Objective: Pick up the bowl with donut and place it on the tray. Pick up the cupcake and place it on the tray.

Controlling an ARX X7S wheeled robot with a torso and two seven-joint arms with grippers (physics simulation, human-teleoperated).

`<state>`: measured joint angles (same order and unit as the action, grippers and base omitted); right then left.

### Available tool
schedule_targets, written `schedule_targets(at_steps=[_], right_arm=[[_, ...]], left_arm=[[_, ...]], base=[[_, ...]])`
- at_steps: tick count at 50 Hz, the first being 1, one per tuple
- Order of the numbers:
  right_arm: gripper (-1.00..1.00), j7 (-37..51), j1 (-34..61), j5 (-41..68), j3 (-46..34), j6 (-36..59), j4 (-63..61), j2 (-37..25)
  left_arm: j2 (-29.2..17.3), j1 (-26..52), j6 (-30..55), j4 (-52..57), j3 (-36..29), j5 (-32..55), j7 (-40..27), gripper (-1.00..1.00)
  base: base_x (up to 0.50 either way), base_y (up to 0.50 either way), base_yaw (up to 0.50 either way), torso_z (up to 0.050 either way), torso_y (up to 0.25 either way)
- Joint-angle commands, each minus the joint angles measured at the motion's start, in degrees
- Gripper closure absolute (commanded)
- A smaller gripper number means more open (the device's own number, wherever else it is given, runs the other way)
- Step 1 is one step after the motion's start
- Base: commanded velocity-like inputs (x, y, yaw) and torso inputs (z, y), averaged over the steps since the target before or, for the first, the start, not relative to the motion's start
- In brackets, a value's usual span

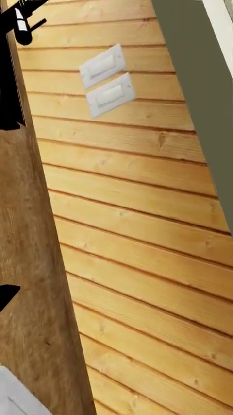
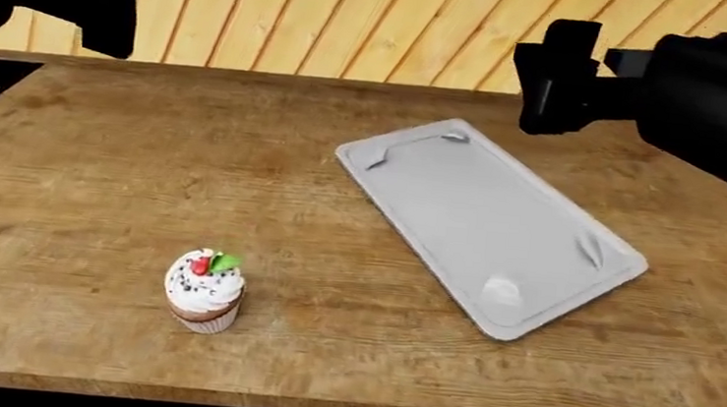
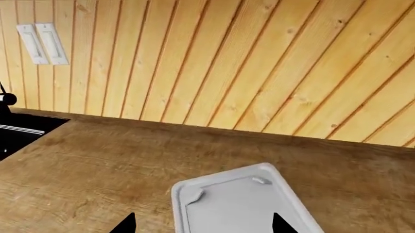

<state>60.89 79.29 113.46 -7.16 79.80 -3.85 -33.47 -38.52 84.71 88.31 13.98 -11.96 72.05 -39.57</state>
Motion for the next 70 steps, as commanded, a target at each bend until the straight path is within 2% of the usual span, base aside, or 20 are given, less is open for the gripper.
schedule_targets(at_steps=[1, 10, 18, 24, 30, 36, 48, 53, 59, 70], right_arm=[[-1.0, 0.6, 2.0, 1.7, -2.8, 0.3, 1.4, 0.0], [-1.0, 3.5, 5.2, 4.5, -6.4, 0.4, 1.2, -1.0], [-1.0, 7.7, 9.9, 11.7, -12.9, -0.5, 3.0, -0.7], [-1.0, 10.4, 14.1, 23.3, -19.8, -3.4, 4.2, 0.6], [-1.0, 15.5, 17.1, 35.2, -27.5, -9.4, 2.8, 0.0], [-1.0, 19.0, 20.2, 44.9, -33.3, -14.4, -3.9, 0.1], [-1.0, 19.2, 24.2, 54.9, -35.1, -27.1, -12.7, 4.2], [-1.0, 18.1, 23.5, 55.3, -35.8, -30.1, -15.9, 6.3], [-1.0, 16.6, 21.7, 51.5, -36.1, -28.2, -16.0, 7.6], [-1.0, 17.0, 20.0, 45.3, -37.1, -32.9, -21.0, 11.9]], left_arm=[[-2.6, -0.1, -0.1, 0.4, -1.6, 5.2, -3.2, -1.0], [-3.3, 0.8, -1.0, -0.2, -2.7, 7.7, -5.0, -1.0], [-4.1, 2.1, -1.1, -0.8, -3.4, 10.2, -6.6, -1.0], [-5.4, 5.6, -0.1, -1.9, -3.3, 14.8, -10.8, -1.0], [-6.8, 10.7, 0.1, -4.5, -5.9, 17.9, -14.5, -1.0], [-7.0, 10.8, -1.5, -4.6, -8.1, 16.5, -13.5, -1.0], [-7.8, 9.9, -3.2, -4.1, -10.1, 16.0, -11.9, -1.0], [-8.3, 9.5, -3.8, -3.8, -10.5, 16.4, -11.7, -1.0], [-9.3, 9.2, -3.8, -3.6, -10.9, 17.4, -12.4, -1.0], [-9.1, 10.0, -4.5, -3.7, -12.1, 17.9, -12.6, -1.0]], base=[[0.5, 0.0, 0.0, 0.0, 0.0], [0.5, 0.0, 0.0, 0.0, 0.001], [0.01, 0.0, 0.0, 0.0, 0.001], [0.0, 0.0, 0.0, 0.0, 0.0], [0.0, 0.0, 0.0, 0.0, 0.0], [0.0, 0.0, 0.0, 0.0, 0.0], [0.0, 0.0, 0.0, 0.0, 0.0], [0.0, 0.0, 0.0, 0.0, 0.0], [0.0, 0.0, 0.0, 0.0, 0.0], [0.0, 0.0, 0.0, 0.0, 0.0]])
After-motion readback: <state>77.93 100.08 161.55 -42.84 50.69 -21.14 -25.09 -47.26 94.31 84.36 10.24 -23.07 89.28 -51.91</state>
